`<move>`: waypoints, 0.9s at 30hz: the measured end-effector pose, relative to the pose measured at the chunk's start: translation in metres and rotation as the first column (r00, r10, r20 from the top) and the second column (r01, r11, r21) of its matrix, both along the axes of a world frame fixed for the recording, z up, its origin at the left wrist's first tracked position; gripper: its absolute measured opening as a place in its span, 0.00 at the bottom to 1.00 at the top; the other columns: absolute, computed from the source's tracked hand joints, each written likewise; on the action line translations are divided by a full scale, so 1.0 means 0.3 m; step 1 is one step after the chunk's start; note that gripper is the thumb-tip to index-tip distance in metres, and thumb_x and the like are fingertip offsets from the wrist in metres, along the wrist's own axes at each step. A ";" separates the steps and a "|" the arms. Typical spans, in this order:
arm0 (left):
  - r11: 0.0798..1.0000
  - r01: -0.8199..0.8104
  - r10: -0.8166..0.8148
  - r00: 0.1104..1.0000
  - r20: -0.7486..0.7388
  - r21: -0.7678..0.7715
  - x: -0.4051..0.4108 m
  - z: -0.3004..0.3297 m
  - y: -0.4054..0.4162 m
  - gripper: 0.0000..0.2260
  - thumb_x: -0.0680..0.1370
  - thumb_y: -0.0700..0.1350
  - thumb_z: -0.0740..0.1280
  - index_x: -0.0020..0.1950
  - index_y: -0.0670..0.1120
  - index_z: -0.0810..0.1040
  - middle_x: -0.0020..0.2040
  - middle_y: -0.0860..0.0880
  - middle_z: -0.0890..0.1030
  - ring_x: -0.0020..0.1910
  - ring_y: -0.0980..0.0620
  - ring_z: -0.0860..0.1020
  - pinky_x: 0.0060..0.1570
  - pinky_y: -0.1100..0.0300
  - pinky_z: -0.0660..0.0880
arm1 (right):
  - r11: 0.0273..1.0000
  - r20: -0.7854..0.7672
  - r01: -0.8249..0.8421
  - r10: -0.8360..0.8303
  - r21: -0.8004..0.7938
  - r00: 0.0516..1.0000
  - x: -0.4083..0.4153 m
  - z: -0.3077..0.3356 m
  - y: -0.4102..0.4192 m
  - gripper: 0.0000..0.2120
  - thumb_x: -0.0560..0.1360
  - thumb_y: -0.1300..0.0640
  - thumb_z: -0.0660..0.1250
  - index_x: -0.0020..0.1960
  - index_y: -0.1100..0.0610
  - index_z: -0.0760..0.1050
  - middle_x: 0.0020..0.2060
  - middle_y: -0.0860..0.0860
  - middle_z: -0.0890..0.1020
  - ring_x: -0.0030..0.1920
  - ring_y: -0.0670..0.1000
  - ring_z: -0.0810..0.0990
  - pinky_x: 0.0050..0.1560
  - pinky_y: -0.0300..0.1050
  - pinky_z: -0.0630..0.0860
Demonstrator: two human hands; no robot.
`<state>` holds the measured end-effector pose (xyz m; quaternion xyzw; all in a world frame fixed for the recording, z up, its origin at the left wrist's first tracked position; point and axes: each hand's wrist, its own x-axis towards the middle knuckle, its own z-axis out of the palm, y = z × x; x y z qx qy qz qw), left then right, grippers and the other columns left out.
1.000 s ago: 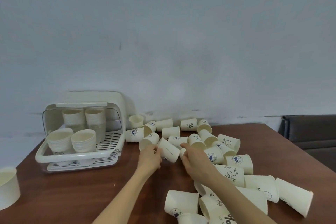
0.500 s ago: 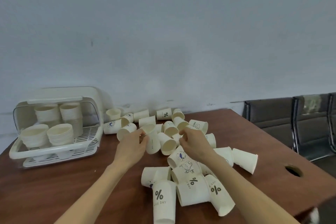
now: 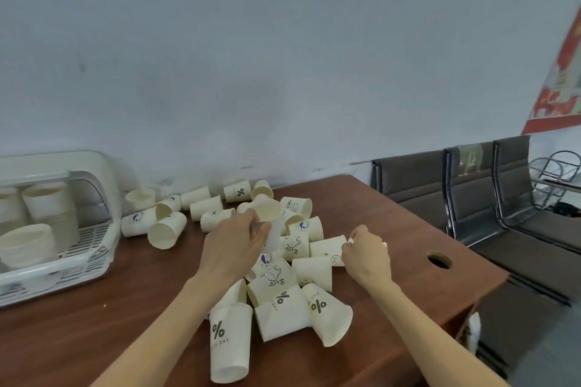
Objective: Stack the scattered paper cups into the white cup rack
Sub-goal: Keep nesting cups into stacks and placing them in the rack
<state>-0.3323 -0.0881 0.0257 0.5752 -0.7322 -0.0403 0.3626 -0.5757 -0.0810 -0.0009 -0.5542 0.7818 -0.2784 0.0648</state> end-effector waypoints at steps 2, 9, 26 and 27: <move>1.000 0.019 -0.019 1.000 0.005 0.000 -0.044 -0.004 0.005 0.13 0.79 0.59 0.58 0.44 0.52 0.72 0.38 0.55 0.75 0.40 0.53 0.75 0.37 0.55 0.70 | 0.993 0.027 0.115 -0.116 0.038 0.993 -0.032 -0.014 0.016 0.08 0.77 0.59 0.58 0.55 0.60 0.68 0.51 0.57 0.78 0.52 0.60 0.76 0.43 0.48 0.69; 0.998 0.054 -0.053 0.998 -0.026 0.032 -0.133 -0.010 0.036 0.13 0.79 0.59 0.59 0.45 0.50 0.72 0.38 0.55 0.77 0.41 0.52 0.74 0.41 0.52 0.73 | 0.939 0.267 0.310 -0.340 0.149 0.902 -0.125 -0.092 -0.003 0.17 0.77 0.58 0.62 0.62 0.64 0.62 0.60 0.61 0.75 0.61 0.64 0.74 0.52 0.52 0.72; 0.998 -0.011 0.009 0.999 0.033 0.056 -0.108 -0.001 0.081 0.13 0.79 0.59 0.57 0.47 0.51 0.71 0.41 0.56 0.76 0.42 0.51 0.74 0.39 0.55 0.70 | 0.953 0.361 0.283 -0.303 0.110 0.882 -0.210 -0.114 -0.032 0.14 0.73 0.60 0.64 0.57 0.57 0.78 0.47 0.61 0.82 0.48 0.61 0.81 0.49 0.49 0.78; 0.998 -0.013 0.011 0.999 0.036 0.055 -0.103 0.001 0.085 0.13 0.79 0.59 0.57 0.47 0.51 0.71 0.41 0.56 0.76 0.42 0.51 0.74 0.40 0.55 0.70 | 0.955 0.353 0.288 -0.295 0.074 0.888 -0.199 -0.093 -0.025 0.14 0.75 0.60 0.64 0.60 0.58 0.77 0.51 0.62 0.81 0.51 0.62 0.79 0.49 0.49 0.76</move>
